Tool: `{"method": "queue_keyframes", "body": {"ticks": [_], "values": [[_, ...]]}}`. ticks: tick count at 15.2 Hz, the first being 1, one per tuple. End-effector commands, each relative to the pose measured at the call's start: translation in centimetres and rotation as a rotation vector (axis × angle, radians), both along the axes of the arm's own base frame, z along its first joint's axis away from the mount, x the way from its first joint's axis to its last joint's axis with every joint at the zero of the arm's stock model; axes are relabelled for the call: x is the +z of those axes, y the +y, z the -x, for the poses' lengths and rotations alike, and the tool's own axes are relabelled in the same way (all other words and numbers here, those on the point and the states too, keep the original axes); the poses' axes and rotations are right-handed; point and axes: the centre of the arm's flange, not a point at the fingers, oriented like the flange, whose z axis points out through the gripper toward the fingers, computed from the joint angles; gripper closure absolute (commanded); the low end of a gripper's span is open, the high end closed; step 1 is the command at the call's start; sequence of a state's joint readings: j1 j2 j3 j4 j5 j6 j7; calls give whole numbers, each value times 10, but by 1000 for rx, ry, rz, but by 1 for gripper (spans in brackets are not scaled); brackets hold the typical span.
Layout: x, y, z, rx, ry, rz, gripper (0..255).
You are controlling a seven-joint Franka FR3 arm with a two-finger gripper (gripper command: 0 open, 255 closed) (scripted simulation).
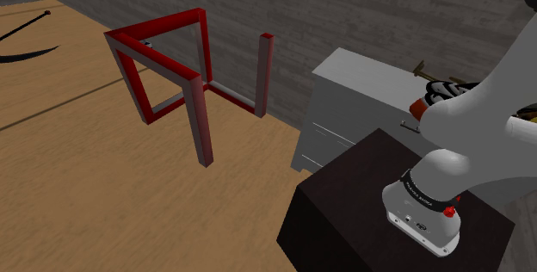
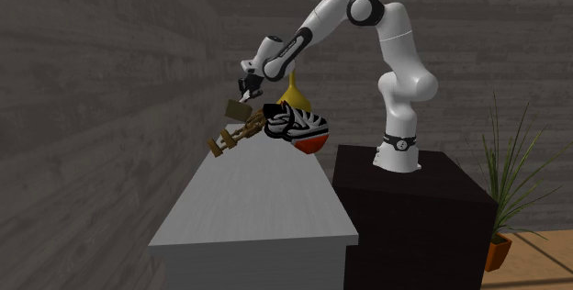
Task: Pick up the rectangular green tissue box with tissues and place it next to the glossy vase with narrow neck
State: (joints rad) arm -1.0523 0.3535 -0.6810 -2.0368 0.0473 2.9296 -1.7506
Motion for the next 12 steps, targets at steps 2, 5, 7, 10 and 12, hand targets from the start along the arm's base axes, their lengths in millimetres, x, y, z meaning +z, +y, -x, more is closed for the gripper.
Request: {"method": "queue_keyframes", "body": {"ticks": [2, 5, 7, 10, 12], "values": [[-14, 2, -4, -2, -8, -65, 255], [-12, 2, -1, -2, -8, -65, 0], [-10, 2, -3, -2, -8, -65, 0], [-3, 9, -7, -2, -8, -65, 0], [19, 22, -13, -2, -8, -65, 0]]}}
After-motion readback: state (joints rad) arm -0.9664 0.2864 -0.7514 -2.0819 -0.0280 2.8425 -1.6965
